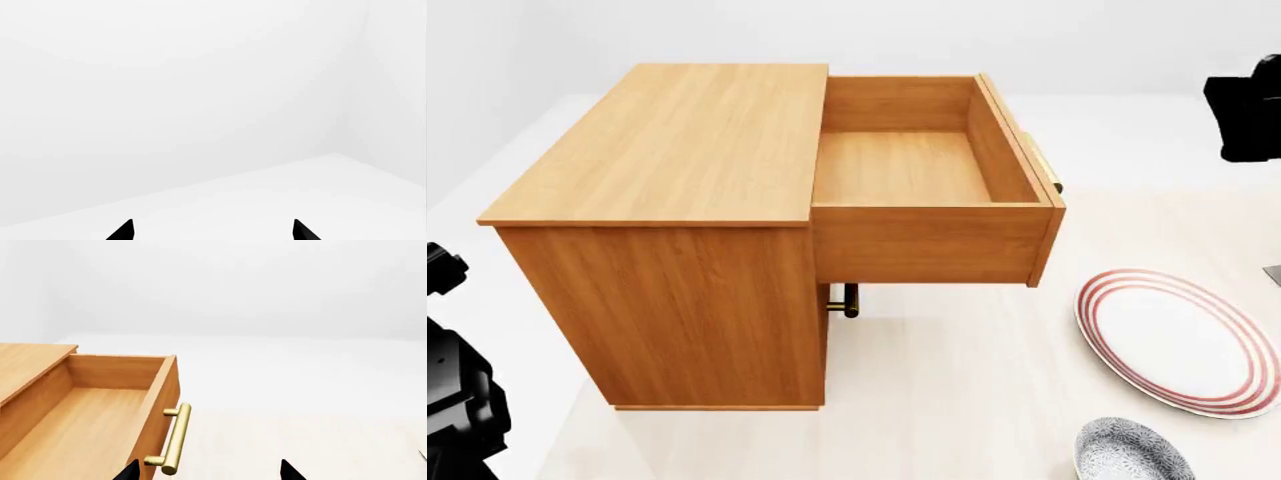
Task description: Open the top drawer of the cabinet and put the bowl in it.
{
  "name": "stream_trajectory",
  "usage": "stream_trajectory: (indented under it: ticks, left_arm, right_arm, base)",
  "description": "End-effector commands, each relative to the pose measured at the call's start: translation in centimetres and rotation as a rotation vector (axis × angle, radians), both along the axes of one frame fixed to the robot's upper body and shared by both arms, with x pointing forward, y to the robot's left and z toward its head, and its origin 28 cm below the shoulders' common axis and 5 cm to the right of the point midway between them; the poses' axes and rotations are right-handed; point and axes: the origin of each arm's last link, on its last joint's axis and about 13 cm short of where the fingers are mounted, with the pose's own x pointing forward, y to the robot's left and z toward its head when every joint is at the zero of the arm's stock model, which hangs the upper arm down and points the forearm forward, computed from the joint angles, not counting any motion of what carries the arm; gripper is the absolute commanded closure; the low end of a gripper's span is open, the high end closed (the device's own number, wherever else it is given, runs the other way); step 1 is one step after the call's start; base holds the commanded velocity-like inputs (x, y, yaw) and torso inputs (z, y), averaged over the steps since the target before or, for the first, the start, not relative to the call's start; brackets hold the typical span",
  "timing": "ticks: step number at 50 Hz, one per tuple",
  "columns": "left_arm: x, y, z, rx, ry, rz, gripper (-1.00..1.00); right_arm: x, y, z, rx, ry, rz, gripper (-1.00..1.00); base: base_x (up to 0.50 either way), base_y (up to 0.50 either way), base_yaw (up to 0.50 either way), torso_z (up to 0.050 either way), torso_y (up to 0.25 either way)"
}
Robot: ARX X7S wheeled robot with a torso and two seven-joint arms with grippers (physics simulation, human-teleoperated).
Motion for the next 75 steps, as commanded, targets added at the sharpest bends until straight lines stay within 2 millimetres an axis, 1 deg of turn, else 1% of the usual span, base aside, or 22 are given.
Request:
stream_trajectory:
  ticks: [1, 7, 11, 19, 31, 42, 60, 69, 75]
  left_arm:
    - [0.0, -0.1, -0.1, -0.001, 0.000, -0.003, -1.00]
    - [0.0, -0.1, -0.1, 0.000, 0.002, -0.005, -1.00]
    - [0.0, -0.1, -0.1, 0.001, 0.001, -0.006, -1.00]
    - [-0.1, -0.1, -0.2, -0.002, 0.002, -0.005, -1.00]
    - [0.0, 0.0, -0.1, -0.004, -0.001, -0.003, -1.00]
    - [0.0, 0.0, 0.0, -0.001, -0.003, -0.003, -1.00]
    - [0.1, -0.1, 0.1, 0.003, -0.002, -0.004, -1.00]
    - [0.1, -0.1, 0.0, 0.003, -0.003, -0.003, -1.00]
    - [0.1, -0.1, 0.0, 0.004, -0.003, -0.005, -1.00]
  right_arm:
    - [-2.3, -0.5, -4.2, -0.001, 0.053, -0.015, -1.00]
    - [-2.8, -0.7, -7.2, -0.024, 0.181, 0.010, -1.00]
    - [-3.3, -0.8, -8.7, -0.043, 0.274, 0.044, -1.00]
    - [-4.0, -1.2, -10.6, -0.050, 0.339, 0.044, -1.00]
    - [-4.8, -1.9, -13.9, -0.037, 0.416, 0.009, -1.00]
    - [-5.0, -2.4, -15.0, -0.029, 0.441, -0.008, -1.00]
    - [-5.7, -2.6, -17.2, -0.105, 0.545, 0.065, -1.00]
    - [-5.8, -3.3, -18.4, -0.147, 0.597, 0.049, -1.00]
    - [-5.6, -3.9, -19.1, -0.149, 0.614, -0.002, -1.00]
  base:
    - [0.00, 0.00, 0.00, 0.000, 0.000]
    - [0.00, 0.00, 0.00, 0.000, 0.000]
    - [0.00, 0.00, 0.00, 0.000, 0.000]
    - [0.00, 0.00, 0.00, 0.000, 0.000]
    - [0.00, 0.00, 0.00, 0.000, 0.000]
    - [0.00, 0.00, 0.00, 0.000, 0.000]
    - [0.00, 0.00, 0.00, 0.000, 0.000]
    - [0.00, 0.00, 0.00, 0.000, 0.000]
    - [0.00, 0.00, 0.00, 0.000, 0.000]
